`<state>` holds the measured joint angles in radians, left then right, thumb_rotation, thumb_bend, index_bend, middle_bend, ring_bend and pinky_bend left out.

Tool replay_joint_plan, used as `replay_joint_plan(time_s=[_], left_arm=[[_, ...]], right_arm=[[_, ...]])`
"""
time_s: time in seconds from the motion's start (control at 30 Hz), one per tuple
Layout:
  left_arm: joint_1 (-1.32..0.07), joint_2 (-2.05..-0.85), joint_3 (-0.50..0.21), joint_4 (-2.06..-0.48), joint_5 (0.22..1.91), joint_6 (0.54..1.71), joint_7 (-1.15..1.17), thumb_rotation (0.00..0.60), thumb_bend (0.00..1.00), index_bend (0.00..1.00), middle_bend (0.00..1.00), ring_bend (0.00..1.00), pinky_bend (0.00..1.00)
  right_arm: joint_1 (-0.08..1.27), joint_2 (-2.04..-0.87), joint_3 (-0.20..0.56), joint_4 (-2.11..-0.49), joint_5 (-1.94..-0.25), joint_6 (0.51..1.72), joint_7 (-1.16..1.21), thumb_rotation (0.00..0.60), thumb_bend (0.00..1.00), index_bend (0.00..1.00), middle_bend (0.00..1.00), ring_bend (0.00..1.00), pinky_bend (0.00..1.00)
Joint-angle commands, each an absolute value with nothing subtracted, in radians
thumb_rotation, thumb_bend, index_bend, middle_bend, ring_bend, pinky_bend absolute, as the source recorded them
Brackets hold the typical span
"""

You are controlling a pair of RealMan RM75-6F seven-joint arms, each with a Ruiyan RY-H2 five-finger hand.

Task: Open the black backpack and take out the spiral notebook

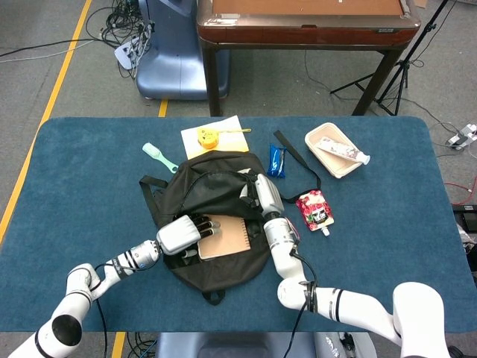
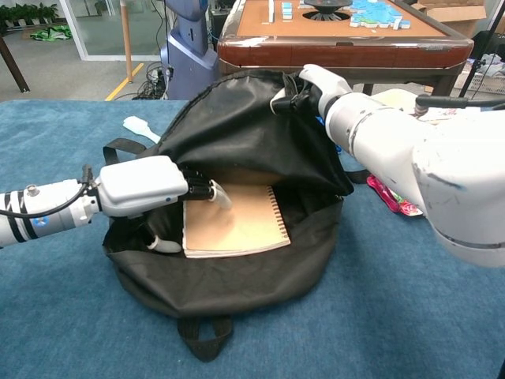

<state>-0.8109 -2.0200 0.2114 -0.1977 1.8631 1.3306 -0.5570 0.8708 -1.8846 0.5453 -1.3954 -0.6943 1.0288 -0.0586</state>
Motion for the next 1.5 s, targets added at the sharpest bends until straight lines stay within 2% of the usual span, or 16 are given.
replay_joint_plan(time_s=[0.03,0.4,0.63,0.93,1.17,1.5], left_arm=[[-0.811,-2.031,0.203,-0.194,1.848,1.319,-0.573,0.6,0.17,0.2,0.21,0.22,0.29],[-0.811,-2.064,0.182,-0.182,1.803,1.3,-0.645,0.6,0.18,0.24,0.21,0.22,0.29],[-0.814,-2.073,0.186,-0.177,1.796,1.296,-0.658,0.6,0.35,0.3,0.23,0.27,0.29],[-0.808,-2.074,0.184,-0.186,1.784,1.323,-0.682,0.6,0.45,0.46,0.42,0.38,0.31],[-0.792,-2.059,0.161,-0.233,1.761,1.41,-0.776,0.6,0.46,0.59,0.6,0.52,0.42],[-0.772,-1.962,0.101,-0.42,1.718,1.565,-0.903,0.6,0.46,0.62,0.65,0.56,0.46]], right_arm=[[0.871,-1.885,0.545,-1.392,-0.693,1.028,-0.057,0.6,1.0,0.57,0.29,0.21,0.19],[0.876,-1.889,0.548,-1.379,-0.69,1.022,-0.055,0.6,1.0,0.57,0.29,0.21,0.19],[0.88,-1.89,0.554,-1.375,-0.686,1.025,-0.057,0.6,1.0,0.57,0.29,0.21,0.19],[0.887,-1.886,0.574,-1.368,-0.661,1.022,-0.061,0.6,1.0,0.57,0.29,0.21,0.19],[0.893,-1.872,0.586,-1.358,-0.64,1.01,-0.067,0.6,1.0,0.56,0.28,0.2,0.19],[0.877,-1.849,0.572,-1.354,-0.637,0.951,-0.022,0.6,1.0,0.55,0.28,0.21,0.19]])
